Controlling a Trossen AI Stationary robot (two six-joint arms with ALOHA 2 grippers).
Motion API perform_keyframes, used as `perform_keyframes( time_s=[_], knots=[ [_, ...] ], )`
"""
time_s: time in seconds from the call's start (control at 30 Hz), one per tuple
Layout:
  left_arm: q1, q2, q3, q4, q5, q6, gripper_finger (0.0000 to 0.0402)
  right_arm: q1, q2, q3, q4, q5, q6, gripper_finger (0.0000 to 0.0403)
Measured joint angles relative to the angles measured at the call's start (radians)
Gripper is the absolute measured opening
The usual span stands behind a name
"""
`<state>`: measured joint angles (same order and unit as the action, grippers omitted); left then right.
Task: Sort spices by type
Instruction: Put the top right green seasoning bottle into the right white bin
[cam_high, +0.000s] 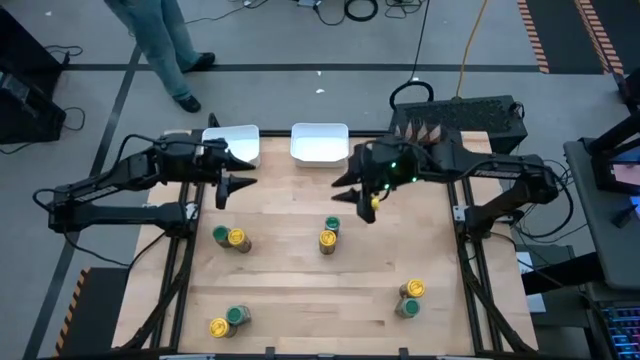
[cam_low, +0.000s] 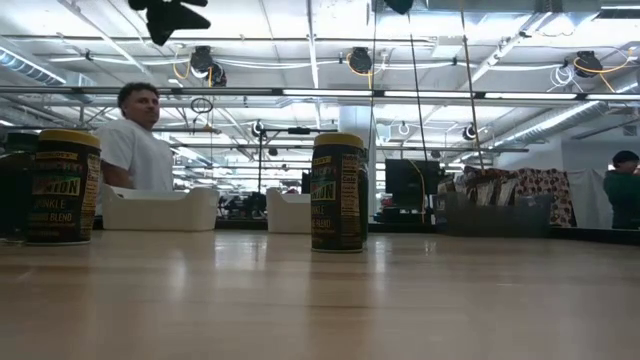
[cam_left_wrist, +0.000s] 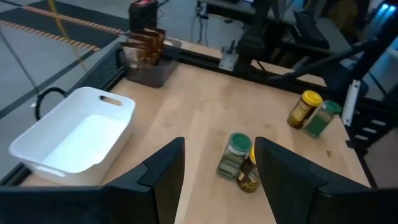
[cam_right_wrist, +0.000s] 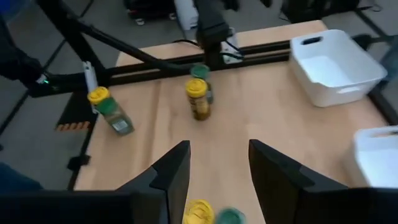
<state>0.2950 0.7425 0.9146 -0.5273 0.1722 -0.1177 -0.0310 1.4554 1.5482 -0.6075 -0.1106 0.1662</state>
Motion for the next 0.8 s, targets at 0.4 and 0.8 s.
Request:
perform_keyframes(
  time_s=[0.4, 0.8],
  knots=[
    [-0.088, 0.099, 0.000, 0.004, 0.002, 0.110, 0.0199, 0.173, 0.141, 0.000, 0.008, 0.066, -0.220, 0.0205],
    [-0.089, 0.100, 0.000, -0.017, 0.032, 0.125, 0.0199, 0.100, 0.268, 0.000, -0.159, 0.071, -0.374, 0.0268]
  ],
)
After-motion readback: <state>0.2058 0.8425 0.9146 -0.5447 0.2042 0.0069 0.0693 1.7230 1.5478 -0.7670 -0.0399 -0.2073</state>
